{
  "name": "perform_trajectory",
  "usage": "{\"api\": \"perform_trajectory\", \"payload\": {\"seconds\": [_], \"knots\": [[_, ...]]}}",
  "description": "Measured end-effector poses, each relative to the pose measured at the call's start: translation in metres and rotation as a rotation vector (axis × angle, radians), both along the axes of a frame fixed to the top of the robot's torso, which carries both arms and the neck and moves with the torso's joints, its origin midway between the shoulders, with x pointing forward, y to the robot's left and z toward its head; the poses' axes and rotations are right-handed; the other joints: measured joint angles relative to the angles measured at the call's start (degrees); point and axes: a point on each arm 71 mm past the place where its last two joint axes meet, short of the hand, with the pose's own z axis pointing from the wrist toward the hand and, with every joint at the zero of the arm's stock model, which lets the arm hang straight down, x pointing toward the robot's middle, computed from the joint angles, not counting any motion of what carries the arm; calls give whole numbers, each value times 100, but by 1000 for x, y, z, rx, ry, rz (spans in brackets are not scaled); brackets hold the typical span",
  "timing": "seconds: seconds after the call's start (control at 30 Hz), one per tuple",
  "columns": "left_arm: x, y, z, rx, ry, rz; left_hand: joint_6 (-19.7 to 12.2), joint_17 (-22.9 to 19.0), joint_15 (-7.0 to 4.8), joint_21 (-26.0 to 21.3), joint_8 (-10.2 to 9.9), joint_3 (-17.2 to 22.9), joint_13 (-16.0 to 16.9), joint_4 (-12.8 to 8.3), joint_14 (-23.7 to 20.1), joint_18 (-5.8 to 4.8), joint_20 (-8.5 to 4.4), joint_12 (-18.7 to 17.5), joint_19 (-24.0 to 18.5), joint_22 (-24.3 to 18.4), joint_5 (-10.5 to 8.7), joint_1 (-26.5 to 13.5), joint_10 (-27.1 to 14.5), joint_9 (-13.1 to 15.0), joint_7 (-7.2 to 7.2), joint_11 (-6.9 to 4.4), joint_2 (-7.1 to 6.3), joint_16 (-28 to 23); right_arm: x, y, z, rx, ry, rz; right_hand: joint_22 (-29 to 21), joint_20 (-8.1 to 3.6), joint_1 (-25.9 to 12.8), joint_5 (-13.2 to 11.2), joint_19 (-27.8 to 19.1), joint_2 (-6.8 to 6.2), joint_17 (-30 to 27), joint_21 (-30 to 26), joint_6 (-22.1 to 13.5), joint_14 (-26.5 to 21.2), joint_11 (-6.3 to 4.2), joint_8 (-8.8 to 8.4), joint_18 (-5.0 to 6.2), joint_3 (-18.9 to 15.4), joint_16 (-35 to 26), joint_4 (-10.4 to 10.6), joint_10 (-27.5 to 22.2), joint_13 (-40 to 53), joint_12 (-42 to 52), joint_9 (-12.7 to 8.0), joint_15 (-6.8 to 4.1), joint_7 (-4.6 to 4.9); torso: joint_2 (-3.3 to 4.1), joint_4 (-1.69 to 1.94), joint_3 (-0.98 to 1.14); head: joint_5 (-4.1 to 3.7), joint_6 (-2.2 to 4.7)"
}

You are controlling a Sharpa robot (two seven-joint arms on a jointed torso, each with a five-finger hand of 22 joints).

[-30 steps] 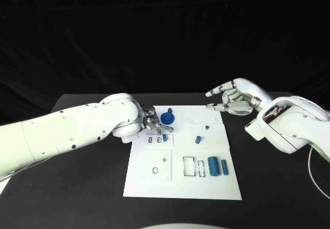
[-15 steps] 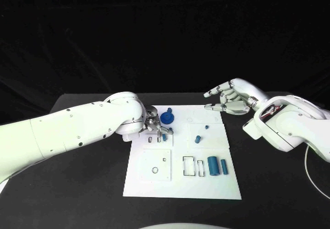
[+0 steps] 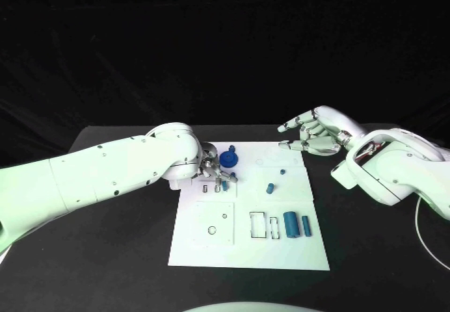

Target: Assemble the parts on the task board

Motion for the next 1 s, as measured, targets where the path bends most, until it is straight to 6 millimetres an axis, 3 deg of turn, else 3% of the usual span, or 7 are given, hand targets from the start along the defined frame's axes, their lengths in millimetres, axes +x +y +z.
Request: {"api": "perform_trajectory", "payload": {"seconds": [0.27, 0.6, 1.0], "knots": [[0, 0, -1, 7, 8, -5, -49, 0, 0, 0, 66, 72, 0, -72, 0, 0, 0, -1, 0, -1, 0, 295, -12, 118, 8, 12, 37, 0, 0, 0, -1, -3, 5, 4, 0, 0, 0, 54, 0, 0, 0, 0, 20, 0, 0, -23, 0, 0, 0, 0, 0, -13, 0, 0, 0, 19, 0, 3, 3, -3, -19], [1, -2, -2, 12, 17, -12, -49, -1, 0, 0, 66, 72, 9, -72, 0, 0, 0, -4, 0, -1, 0, 331, -21, 145, 8, 21, 30, 0, 0, 1, -2, -6, 11, 7, 3, 0, 0, 112, 0, 0, -1, 0, 20, 0, 0, -23, 0, -1, 0, 30, 0, -13, 0, 0, 0, 19, 0, 3, 4, 11, -24], [1, -4, -3, 10, 20, -13, -89, 4, 1, 0, 115, 168, 31, -168, 0, 0, 0, -5, 0, -1, 0, 545, -41, 241, 8, 41, 149, 0, 1, 1, -3, -9, 17, 8, 4, 0, 0, 133, 0, 0, -2, 0, 20, 0, 1, -22, 0, 1, -22, 32, 1, -13, 0, 0, 0, 19, 0, 3, 4, 12, -43]]}}
